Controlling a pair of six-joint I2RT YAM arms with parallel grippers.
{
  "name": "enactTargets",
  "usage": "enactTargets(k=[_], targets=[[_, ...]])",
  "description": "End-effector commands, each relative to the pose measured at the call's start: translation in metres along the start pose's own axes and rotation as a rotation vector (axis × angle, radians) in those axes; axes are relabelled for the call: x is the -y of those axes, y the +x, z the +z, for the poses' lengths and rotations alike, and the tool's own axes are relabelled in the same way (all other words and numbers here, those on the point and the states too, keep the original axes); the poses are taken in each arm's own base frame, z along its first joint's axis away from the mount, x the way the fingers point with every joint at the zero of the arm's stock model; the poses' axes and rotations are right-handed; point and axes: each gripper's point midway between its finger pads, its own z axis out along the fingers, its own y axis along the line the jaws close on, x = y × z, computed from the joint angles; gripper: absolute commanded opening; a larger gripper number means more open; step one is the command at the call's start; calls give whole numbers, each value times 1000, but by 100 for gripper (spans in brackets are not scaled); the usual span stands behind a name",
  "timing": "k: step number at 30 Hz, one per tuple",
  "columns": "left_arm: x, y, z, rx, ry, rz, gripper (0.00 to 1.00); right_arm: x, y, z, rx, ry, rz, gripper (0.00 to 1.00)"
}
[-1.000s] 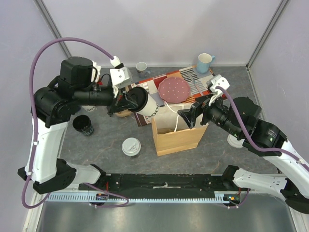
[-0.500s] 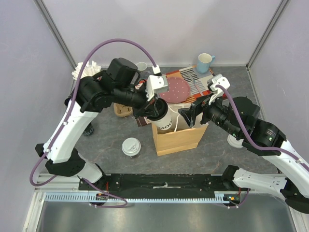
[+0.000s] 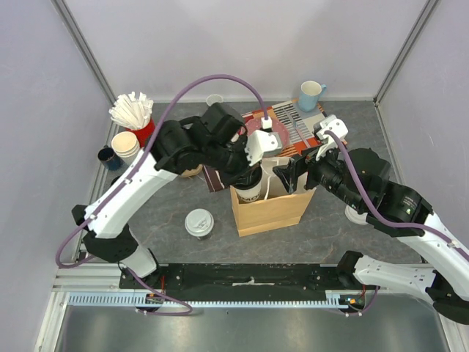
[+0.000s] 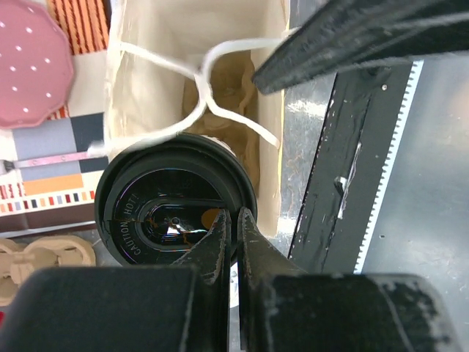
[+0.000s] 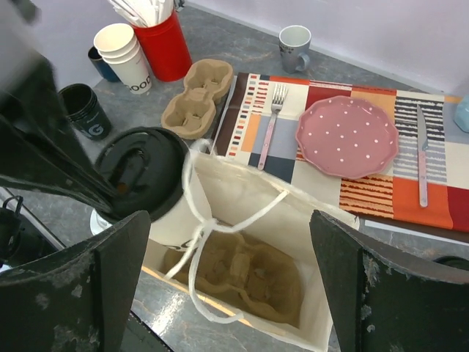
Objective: Pack the takeout coffee
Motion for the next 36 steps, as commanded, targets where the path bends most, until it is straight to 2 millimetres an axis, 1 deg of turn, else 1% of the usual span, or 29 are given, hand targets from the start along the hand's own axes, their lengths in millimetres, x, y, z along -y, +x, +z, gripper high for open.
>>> enactTargets(k=[1,3,4,8,9,11,13,14,15,19,21,23,25,26,29,33,36], targets=[[-2,4,20,-50,-35,-35,2,4,1,-2,6,15,-10,98],[-5,6,25,-61,-49,-48,2,4,1,-2,6,17,-15,98],[-7,6,30,-67,-52,-53,2,4,1,-3,7,15,-16,98],[-3,13,49,-104,-30,-97,2,6,3,0,-2,23,-30,98],[-3,13,50,-101,-32,-109,2,5,4,1,-5,21,-32,98],[-8,14,58,-97,-58,-114,2,5,6,2,-11,20,-37,98],[-13,11,60,-70,-84,-118,2,6,9,2,-17,24,-41,98],[-16,11,67,-54,-95,-113,2,7,9,2,-15,27,-43,98],[-16,10,66,-36,-100,-107,2,7,10,2,-17,29,-43,98],[-19,25,82,-82,-103,-103,2,6,10,2,-17,23,-45,98],[-9,27,85,-80,-50,-113,2,7,10,1,-17,23,-46,98],[-2,18,80,-41,-12,-114,2,6,11,1,-16,21,-44,98],[-3,8,73,-5,-20,-106,2,7,12,0,-17,23,-41,98],[-4,0,67,19,-26,-98,2,6,13,0,-19,18,-42,98],[1,-14,57,62,3,-67,2,7,14,1,-22,22,-41,98],[8,-23,46,85,34,-51,2,7,13,1,-19,20,-39,98],[7,-22,39,78,21,-42,2,6,12,-1,-16,19,-37,98]])
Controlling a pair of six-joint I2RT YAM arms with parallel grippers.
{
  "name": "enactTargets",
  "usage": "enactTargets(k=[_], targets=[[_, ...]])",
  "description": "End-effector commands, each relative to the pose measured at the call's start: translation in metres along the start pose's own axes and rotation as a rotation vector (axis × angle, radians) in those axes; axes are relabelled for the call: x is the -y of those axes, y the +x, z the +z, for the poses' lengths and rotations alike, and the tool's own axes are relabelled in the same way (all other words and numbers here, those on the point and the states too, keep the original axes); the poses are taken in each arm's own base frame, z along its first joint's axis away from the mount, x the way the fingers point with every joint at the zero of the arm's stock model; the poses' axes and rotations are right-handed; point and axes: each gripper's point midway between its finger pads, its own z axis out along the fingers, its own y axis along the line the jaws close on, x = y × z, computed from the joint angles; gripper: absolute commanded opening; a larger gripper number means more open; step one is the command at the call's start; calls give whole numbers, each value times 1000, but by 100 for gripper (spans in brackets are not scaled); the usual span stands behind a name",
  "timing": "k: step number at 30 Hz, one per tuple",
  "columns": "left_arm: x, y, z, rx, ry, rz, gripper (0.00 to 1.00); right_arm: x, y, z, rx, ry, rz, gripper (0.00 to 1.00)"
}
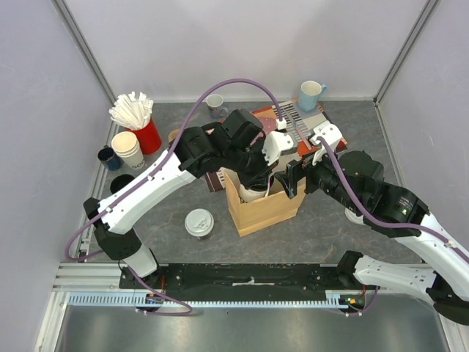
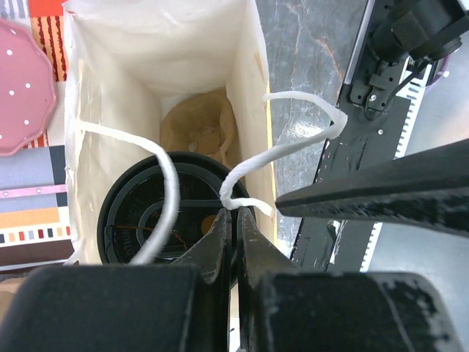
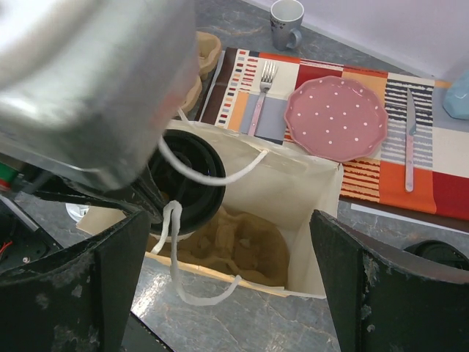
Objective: Pack the takeout coffee
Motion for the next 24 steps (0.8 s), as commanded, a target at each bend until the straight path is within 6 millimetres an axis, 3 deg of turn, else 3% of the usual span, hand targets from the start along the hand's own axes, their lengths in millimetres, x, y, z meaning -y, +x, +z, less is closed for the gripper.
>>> enactTargets(k=[1,8,10,15,18,21,24], targets=[[9,-13,-26,61,13,32,2,1,-11,-2,47,4,19,98],[7,7,4,15,35,25,2,0,-12,-1,47,2,17,98],[-6,8,12,33,-14,36,2,-1,-11,-1,45,-4,18,98],[-27,3,13,109,-9,4,2,-1,-10,-3,46,-5,18,98],[-36,12,11,119,13,-8,2,-2,-9,-2,45,-13,15,98],[-23,14,8,157,133,19,2,-5,-5,2,28,-27,-3,98],[-24,14,2,196,159,41,2,-6,2,12,1,-18,-26,98]])
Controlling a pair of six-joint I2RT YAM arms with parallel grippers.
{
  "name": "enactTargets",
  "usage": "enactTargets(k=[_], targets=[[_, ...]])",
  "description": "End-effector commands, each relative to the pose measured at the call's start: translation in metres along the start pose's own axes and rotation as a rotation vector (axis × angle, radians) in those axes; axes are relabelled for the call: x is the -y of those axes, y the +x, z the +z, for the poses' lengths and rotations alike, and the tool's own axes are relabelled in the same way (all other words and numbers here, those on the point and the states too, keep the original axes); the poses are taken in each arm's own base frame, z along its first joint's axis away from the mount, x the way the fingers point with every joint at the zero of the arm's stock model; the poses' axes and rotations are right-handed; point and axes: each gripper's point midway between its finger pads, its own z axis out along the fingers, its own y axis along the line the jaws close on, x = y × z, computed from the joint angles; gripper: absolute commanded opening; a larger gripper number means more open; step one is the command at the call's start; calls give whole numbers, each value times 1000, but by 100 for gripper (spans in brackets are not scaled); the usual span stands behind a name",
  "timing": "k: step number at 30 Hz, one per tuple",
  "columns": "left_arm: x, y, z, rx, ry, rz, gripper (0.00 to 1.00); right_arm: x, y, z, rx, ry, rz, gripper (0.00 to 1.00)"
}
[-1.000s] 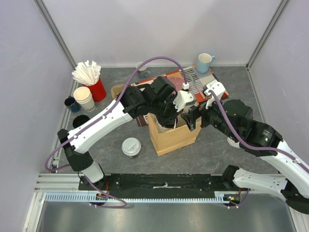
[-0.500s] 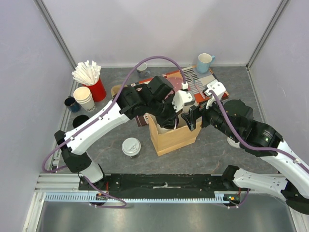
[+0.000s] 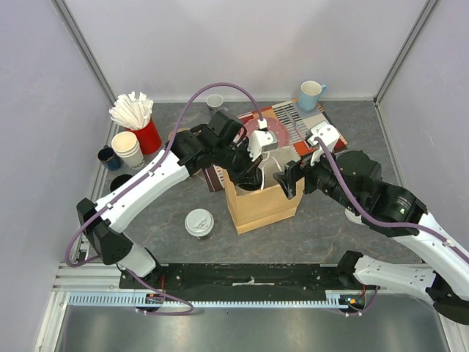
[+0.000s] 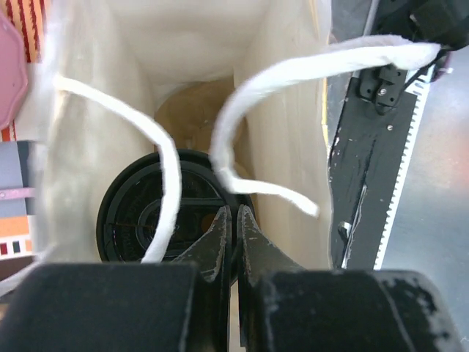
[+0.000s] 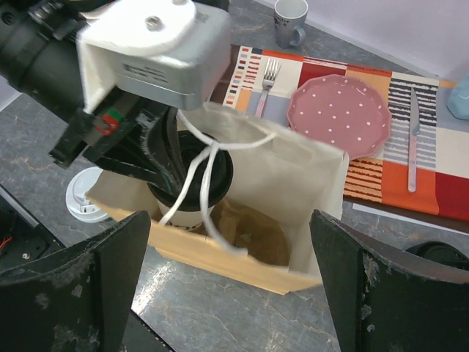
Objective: Pack the takeout coffee
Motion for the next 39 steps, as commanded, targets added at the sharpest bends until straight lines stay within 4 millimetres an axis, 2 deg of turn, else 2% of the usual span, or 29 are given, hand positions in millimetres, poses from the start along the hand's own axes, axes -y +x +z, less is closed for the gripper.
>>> enactTargets(k=[1,3,8,12,15,16,17,19,20,21,26,28,30,34,35,37,38,39], targets=[[16,-30,-22,180,108,131,2,-2,-2,12,9,3,-17,98],[13,-25,-23,181,104,135,2,0,-7,15,18,25,-5,98],[21,-8,-25,147,132,162,2,5,-36,15,73,35,22,98],[22,10,-27,103,125,181,2,3,-42,29,60,10,55,98],[20,13,-32,120,101,239,2,12,-48,37,58,11,84,98],[21,11,-38,139,87,278,2,24,-52,40,66,38,117,98],[19,15,-37,139,76,290,2,21,-54,42,66,1,131,98],[13,10,-41,172,28,339,2,29,-58,48,82,5,159,98],[12,17,-36,164,26,338,2,30,-58,50,90,6,169,98],[11,14,-36,187,12,334,2,27,-52,54,79,-15,168,98],[20,13,-32,245,46,307,2,28,-48,60,111,-22,151,98],[18,13,-29,238,39,288,2,24,-42,65,85,-54,125,98],[9,19,-22,192,17,265,2,28,-39,71,73,-41,99,98],[-7,31,-12,97,-35,181,2,54,-53,79,91,39,73,98],[-4,32,-12,87,-20,163,2,58,-53,86,81,38,67,98],[1,33,-9,84,14,153,2,64,-69,91,104,30,48,98],[5,34,-7,91,37,157,2,61,-66,102,84,-10,53,98],[4,35,-5,88,41,180,2,64,-76,104,100,-21,57,98]])
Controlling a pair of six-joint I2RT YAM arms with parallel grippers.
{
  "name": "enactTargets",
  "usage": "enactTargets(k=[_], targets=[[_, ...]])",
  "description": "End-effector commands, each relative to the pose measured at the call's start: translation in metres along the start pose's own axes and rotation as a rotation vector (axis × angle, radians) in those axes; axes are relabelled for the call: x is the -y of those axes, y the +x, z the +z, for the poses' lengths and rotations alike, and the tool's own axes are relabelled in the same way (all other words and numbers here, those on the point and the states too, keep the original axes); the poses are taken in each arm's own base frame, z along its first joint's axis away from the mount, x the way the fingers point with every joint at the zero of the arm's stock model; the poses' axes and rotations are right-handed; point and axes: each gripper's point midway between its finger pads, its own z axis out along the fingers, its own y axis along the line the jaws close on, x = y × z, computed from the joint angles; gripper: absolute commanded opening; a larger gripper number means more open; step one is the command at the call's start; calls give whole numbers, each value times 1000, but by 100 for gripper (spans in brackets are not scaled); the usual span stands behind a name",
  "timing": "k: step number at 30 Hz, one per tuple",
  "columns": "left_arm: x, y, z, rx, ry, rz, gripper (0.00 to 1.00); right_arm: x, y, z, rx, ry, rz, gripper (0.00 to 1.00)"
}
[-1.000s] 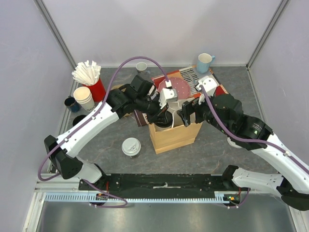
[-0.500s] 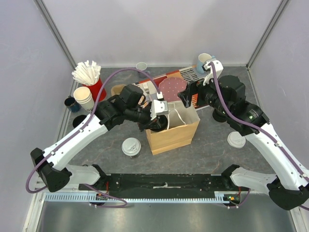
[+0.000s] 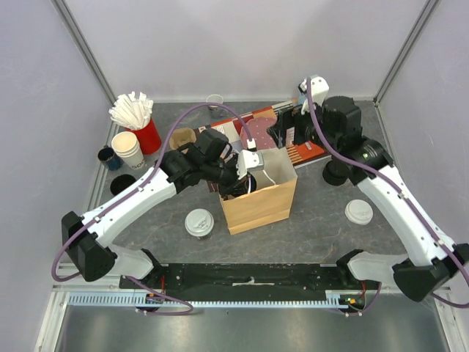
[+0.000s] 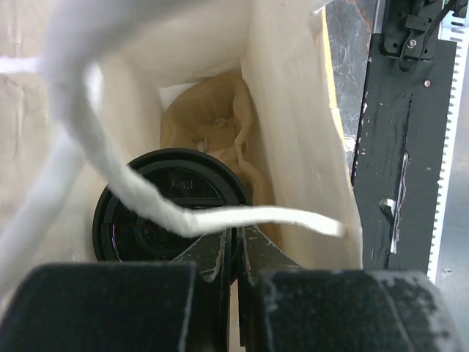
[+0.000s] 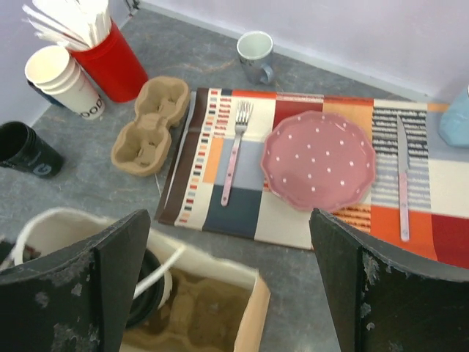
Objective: Pack the takeout coffee
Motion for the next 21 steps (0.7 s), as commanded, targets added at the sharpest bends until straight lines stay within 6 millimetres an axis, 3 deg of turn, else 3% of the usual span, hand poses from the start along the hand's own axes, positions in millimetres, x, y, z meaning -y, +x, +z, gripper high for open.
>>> enactTargets(k=[1,4,5,8,10,13,15,19,21], targets=[[2,-7,-2,14,11,2,2,-8,-46,16,98,-112,-33,98],[3,-1,0,12,56,84,2,-8,-38,42,57,-185,-8,98],[6,-4,0,24,83,108,2,-6,-24,56,8,-205,-21,98],[13,-5,-2,16,139,140,2,16,-3,64,-65,-248,25,94],[16,0,-4,-8,157,122,2,23,8,55,-96,-373,73,90],[20,10,-5,-38,174,92,2,28,39,47,-173,-426,37,82],[20,15,-6,-46,167,67,2,17,57,34,-199,-502,-14,81],[27,28,0,-53,207,15,2,4,69,5,-149,-550,-102,84],[30,35,3,-58,225,15,2,3,67,0,-118,-549,-148,85]])
